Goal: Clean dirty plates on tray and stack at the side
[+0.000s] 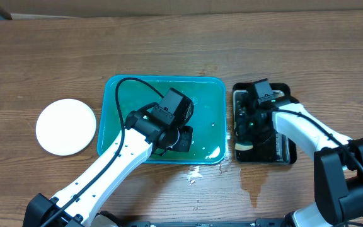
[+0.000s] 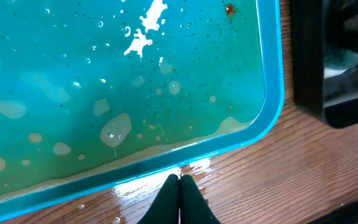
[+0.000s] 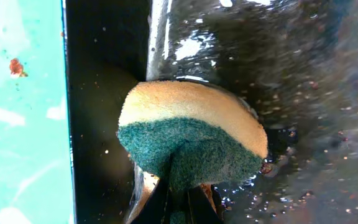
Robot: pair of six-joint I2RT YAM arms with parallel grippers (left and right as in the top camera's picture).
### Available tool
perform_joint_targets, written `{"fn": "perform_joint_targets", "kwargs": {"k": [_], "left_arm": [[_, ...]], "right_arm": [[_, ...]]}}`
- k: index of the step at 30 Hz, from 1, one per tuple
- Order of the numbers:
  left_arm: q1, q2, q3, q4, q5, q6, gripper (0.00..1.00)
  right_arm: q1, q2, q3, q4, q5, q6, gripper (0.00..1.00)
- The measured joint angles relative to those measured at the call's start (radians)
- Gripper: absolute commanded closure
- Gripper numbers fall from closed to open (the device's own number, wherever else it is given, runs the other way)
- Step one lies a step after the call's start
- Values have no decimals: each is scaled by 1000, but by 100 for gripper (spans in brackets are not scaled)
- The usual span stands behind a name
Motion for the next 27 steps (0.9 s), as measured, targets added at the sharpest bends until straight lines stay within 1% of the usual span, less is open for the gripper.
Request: {"fn": "perform_joint_targets", "kwargs": {"k": [9, 13, 15, 17, 18, 20, 24, 27], "left_arm": [[0, 0, 0, 0, 0, 0, 95], [0, 0, 0, 0, 0, 0, 94], [0, 0, 0, 0, 0, 0, 92], [0, 0, 0, 0, 0, -1, 90], [0, 0, 0, 0, 0, -2, 89], [0, 0, 0, 0, 0, -2, 86], [0, 0, 0, 0, -2, -2, 86], [7, 0, 0, 0, -6, -2, 85]], "right_arm": [[-17, 0, 38, -13, 72, 37, 96], [-21, -1, 79, -19, 97, 42, 91], [-22, -1, 87, -20, 103, 47, 81], [-22, -1, 87, -25, 109, 53, 59], [-23, -1, 87, -28, 112, 48, 54], [-23, -1, 87, -26, 121, 49, 52], [-31, -1, 88, -34, 137, 49, 52], [-38, -1, 95, -74, 140, 55, 52]]}}
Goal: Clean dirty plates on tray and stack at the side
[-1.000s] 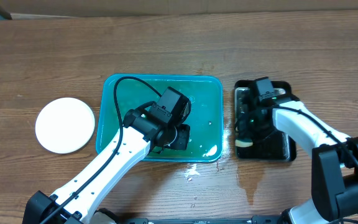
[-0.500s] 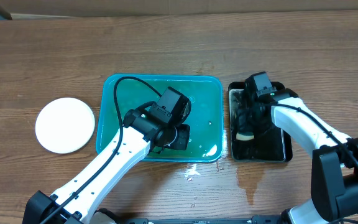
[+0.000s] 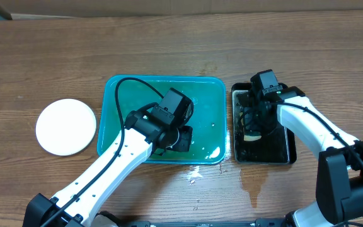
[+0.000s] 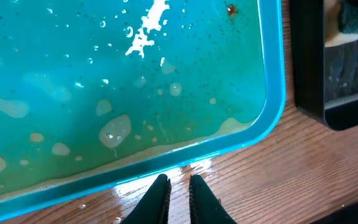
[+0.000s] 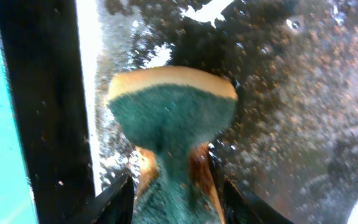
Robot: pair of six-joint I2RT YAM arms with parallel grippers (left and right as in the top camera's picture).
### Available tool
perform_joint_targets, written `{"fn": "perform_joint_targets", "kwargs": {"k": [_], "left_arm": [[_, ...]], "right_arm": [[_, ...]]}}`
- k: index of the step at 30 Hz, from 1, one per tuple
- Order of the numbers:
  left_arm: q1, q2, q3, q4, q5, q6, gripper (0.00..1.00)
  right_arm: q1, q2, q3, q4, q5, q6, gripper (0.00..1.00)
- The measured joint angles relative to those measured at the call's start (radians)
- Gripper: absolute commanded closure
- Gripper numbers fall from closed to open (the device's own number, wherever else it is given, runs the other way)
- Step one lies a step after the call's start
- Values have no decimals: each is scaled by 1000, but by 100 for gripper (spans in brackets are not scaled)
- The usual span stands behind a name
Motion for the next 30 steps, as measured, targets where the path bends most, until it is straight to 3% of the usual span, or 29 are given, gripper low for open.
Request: {"fn": "perform_joint_targets", "kwargs": {"k": [2, 6, 9, 12, 22, 30], "left_arm": [[17, -3, 0, 0, -4, 0, 83], [74, -24, 4, -5, -16, 5, 59], [131, -52, 15, -13, -32, 11, 45], [196, -70, 25, -35, -39, 24, 41], [427, -84, 37, -248, -41, 53, 39], [437, -296, 37, -258, -51, 99, 37]], "right_arm": [[-3, -4, 18, -29, 2, 4, 51], [-4, -45, 73, -62, 4, 18, 46], [-4, -106, 113, -73, 4, 48, 23], [-4, -172, 137, -89, 2, 60, 0], [-16, -236, 141, -217, -11, 116, 0], [-31, -422, 139, -238, -10, 153, 0]]}}
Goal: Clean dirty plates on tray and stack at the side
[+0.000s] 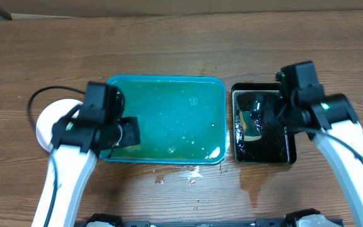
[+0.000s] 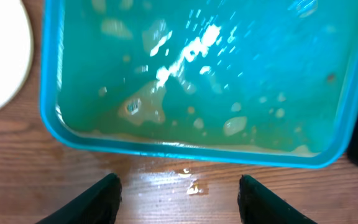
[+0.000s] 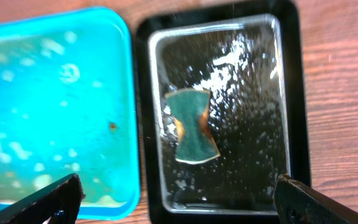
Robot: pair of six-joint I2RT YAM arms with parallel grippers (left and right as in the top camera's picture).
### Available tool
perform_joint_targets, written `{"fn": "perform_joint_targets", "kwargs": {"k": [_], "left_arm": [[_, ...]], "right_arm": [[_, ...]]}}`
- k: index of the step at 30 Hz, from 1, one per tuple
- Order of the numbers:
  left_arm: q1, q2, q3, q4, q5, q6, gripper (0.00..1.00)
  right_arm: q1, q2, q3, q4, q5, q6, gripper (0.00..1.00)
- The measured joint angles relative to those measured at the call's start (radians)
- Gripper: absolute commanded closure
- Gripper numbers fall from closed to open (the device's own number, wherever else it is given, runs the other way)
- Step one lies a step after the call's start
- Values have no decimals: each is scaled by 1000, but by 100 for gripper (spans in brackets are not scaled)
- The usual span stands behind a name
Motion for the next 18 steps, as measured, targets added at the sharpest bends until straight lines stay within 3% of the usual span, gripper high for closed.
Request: {"fn": "perform_joint_targets", "kwargs": {"k": [5, 7, 9, 14, 18], "left_arm": [[0, -226, -42, 9, -19, 6, 34], [0, -319, -69, 10, -26, 12, 28], [0, -401, -88, 10, -33, 22, 0], [0, -568, -101, 14, -50, 25, 0], [0, -591, -101, 32, -55, 25, 0]], "right_arm": [[0, -191, -79, 44, 13, 9, 0], [0, -287, -131, 53, 25, 12, 0], [0, -383, -177, 53, 32, 12, 0], [0, -602, -236, 10, 41, 12, 0], [0, -674, -237, -14, 42, 12, 0]]}}
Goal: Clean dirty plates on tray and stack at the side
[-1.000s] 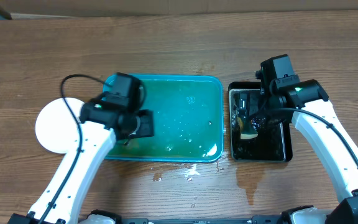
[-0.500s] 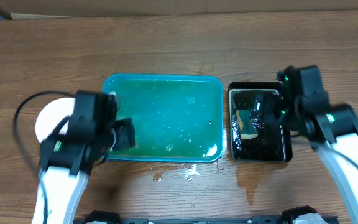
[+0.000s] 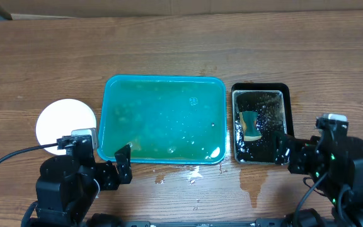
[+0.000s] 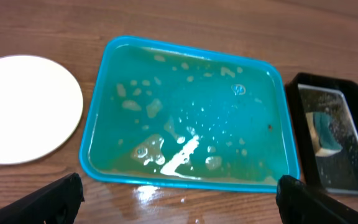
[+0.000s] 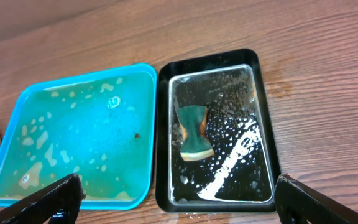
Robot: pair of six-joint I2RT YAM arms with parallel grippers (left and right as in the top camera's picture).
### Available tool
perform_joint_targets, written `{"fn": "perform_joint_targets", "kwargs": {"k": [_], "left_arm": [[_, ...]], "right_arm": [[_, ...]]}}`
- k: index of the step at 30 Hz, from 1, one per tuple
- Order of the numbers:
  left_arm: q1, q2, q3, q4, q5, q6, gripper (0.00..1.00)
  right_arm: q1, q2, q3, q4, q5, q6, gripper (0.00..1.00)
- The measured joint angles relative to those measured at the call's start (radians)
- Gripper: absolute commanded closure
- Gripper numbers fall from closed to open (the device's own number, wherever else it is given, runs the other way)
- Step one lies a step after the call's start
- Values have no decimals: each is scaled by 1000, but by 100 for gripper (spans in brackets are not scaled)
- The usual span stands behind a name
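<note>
A round white plate (image 3: 66,127) lies on the wooden table left of the blue tray (image 3: 164,83), apart from it. Nothing but soapy water and specks fills the blue tray (image 4: 98,106). A green-and-yellow sponge (image 5: 194,132) lies free in the black tray (image 5: 267,118) to the right. My left gripper (image 4: 178,196) hangs high over the table's near edge, wide open and empty. Just as wide open and empty, my right gripper (image 5: 179,191) is raised in front of the black tray.
Water is spilled on the wood in front of the two trays (image 3: 252,183), with small drops by the blue tray's near rim (image 3: 191,174). A cardboard edge runs along the far side of the table (image 3: 169,7).
Both arms have drawn back from over the trays to the near edge of the table and sit higher. Both grippers stay wide open. The sponge and plate have not moved.
First my left gripper was shut at the blue tray's near rim and my right was shut on the sponge in the black tray. Then both jaws parted. Then both were wide open above the trays, the sponge left lying there. Now both arms are withdrawn.
</note>
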Motion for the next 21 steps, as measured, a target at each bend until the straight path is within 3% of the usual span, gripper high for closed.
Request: {"fn": "perform_joint_targets", "kwargs": {"k": [21], "left_arm": [[0, 0, -2, -31, 0, 0, 0]], "right_arm": [[0, -1, -4, -15, 11, -6, 0]]}}
